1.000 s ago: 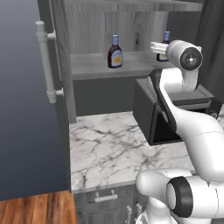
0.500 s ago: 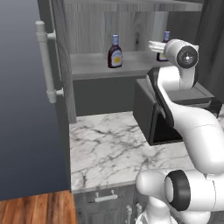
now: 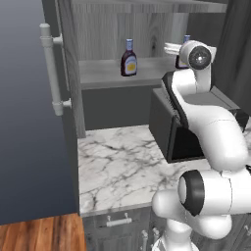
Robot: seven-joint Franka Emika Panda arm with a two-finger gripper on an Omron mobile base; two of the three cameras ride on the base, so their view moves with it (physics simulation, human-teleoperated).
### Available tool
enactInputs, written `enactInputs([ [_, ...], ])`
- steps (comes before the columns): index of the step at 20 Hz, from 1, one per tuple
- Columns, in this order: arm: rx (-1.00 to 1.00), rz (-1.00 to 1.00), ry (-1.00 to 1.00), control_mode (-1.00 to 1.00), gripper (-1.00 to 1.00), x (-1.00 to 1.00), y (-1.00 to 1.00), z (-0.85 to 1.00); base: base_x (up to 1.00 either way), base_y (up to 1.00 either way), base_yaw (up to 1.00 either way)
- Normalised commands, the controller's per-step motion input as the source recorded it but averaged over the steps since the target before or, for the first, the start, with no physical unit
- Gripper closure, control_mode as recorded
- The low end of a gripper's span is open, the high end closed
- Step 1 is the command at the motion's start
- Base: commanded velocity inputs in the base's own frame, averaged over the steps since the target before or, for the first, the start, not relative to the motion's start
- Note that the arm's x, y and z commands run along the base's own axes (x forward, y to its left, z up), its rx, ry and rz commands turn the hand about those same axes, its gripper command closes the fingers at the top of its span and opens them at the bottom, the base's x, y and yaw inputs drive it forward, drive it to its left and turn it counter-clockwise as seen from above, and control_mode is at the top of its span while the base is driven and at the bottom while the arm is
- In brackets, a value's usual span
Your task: Take 2 condiments from the cabinet and move them on the counter near the stove.Make sure the condiments are lined up with each other, next to each other.
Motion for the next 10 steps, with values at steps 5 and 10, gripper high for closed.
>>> enactInputs([
  [5, 0.00, -0.06, 0.02, -1.00, -1.00, 0.39, -0.03, 0.00, 0.00, 0.00, 0.00],
  [10, 0.00, -0.03, 0.00, -1.00, -1.00, 0.23, -0.02, 0.00, 0.00, 0.00, 0.00],
])
